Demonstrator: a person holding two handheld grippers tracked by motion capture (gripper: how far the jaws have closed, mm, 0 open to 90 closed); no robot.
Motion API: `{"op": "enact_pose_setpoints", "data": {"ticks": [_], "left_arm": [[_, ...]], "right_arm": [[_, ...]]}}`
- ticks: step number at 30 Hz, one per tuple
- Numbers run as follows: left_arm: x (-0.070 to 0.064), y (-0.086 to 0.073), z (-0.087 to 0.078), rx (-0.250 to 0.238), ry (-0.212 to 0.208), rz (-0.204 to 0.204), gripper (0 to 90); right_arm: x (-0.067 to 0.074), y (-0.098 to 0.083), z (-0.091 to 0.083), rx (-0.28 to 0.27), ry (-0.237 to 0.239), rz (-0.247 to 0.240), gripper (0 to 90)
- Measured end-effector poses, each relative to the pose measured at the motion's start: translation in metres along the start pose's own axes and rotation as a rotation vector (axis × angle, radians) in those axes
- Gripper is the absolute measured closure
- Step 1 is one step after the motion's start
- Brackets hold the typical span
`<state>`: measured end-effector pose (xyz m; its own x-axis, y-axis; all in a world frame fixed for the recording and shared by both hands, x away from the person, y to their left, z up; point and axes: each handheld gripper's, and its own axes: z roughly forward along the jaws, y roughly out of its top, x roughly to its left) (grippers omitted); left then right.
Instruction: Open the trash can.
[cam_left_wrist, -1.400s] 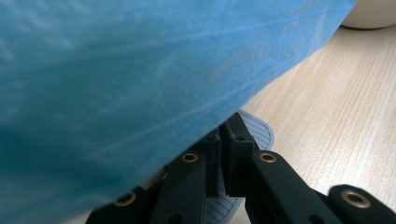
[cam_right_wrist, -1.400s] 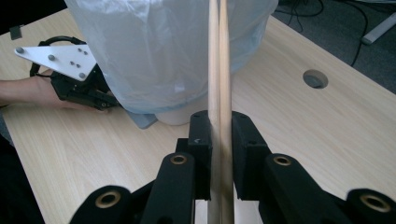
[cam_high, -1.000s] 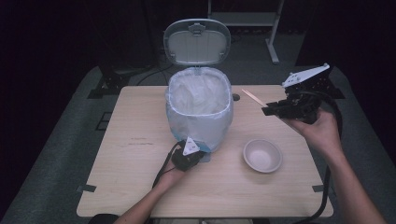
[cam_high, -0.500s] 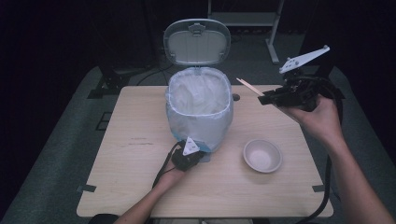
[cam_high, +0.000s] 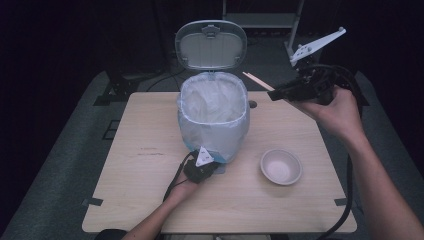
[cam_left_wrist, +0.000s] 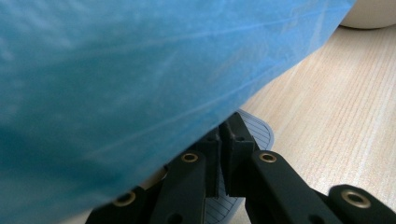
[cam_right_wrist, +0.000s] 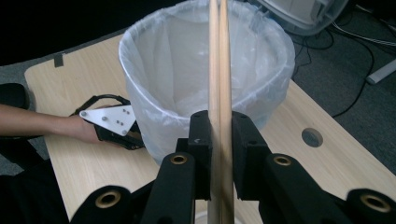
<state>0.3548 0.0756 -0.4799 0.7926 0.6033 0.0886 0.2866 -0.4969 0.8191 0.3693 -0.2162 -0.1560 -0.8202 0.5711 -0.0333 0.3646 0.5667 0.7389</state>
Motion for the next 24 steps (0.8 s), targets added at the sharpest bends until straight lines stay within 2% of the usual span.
{"op": "enact_pose_setpoints", "data": {"ticks": [24], "left_arm": [[0.000,0.000,0.000,0.000,0.000,-0.001,87.4]], "right_arm": [[0.007,0.053,0.015,0.026,0.037,-0.045,78.8]]}}
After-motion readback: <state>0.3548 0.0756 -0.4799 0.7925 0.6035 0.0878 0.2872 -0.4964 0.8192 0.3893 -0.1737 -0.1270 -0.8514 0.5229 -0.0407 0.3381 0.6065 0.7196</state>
